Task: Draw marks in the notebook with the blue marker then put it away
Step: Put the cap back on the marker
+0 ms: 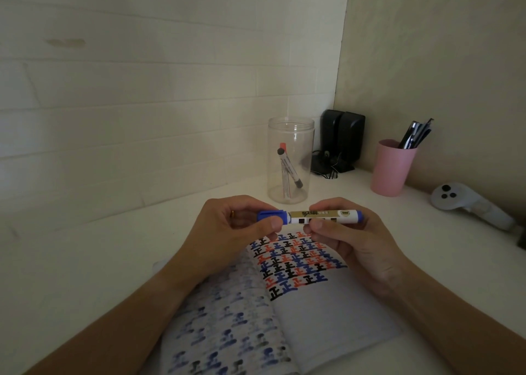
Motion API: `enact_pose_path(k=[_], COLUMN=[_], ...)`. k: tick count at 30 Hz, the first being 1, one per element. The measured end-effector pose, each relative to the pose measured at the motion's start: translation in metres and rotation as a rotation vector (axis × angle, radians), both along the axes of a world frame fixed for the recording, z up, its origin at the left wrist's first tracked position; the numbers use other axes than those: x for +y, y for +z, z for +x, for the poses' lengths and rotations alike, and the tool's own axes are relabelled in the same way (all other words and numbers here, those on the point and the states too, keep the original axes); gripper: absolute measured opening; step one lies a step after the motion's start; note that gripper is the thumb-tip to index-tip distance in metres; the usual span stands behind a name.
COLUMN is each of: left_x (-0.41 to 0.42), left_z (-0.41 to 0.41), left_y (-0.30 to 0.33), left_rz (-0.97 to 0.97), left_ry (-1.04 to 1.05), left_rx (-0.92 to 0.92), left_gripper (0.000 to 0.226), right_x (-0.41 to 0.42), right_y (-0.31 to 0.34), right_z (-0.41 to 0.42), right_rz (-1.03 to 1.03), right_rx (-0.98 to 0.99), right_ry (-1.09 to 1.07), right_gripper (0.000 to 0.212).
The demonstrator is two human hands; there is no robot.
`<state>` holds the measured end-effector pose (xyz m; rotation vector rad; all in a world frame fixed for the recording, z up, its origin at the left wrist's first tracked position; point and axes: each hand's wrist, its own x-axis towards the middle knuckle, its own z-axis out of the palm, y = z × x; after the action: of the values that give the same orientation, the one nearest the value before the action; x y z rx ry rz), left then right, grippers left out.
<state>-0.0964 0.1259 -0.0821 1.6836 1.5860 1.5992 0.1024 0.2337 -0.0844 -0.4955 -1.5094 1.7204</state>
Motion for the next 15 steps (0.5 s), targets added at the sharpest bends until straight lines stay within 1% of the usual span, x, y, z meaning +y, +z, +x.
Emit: enact_pose_path(k=[4,8,15], left_x=[-0.0005,-0.0023,-0.0064], left_z=[0.0012,0.0028,0.0066], left_y=[0.0002,0.0004,0.0023], left_rz=[0.011,0.029,0.073], left_ry=[0.002,-0.004,-0.022], left_rx=[0.041,0.059,0.149], left_gripper=[0.018,0.019,0.019], right_x=[-0.0002,0.0008,-0.0002], right_y=[-0.0017,-0.0037,-0.0028], right_z=[0.0011,0.0032,0.0085], right_rz=[0.091,0.067,0.076], right_rx=[-0.093,-0.085,-0.055], right_ry=[-0.061,-0.042,0.001], right_gripper=[0.035,0.029,0.026])
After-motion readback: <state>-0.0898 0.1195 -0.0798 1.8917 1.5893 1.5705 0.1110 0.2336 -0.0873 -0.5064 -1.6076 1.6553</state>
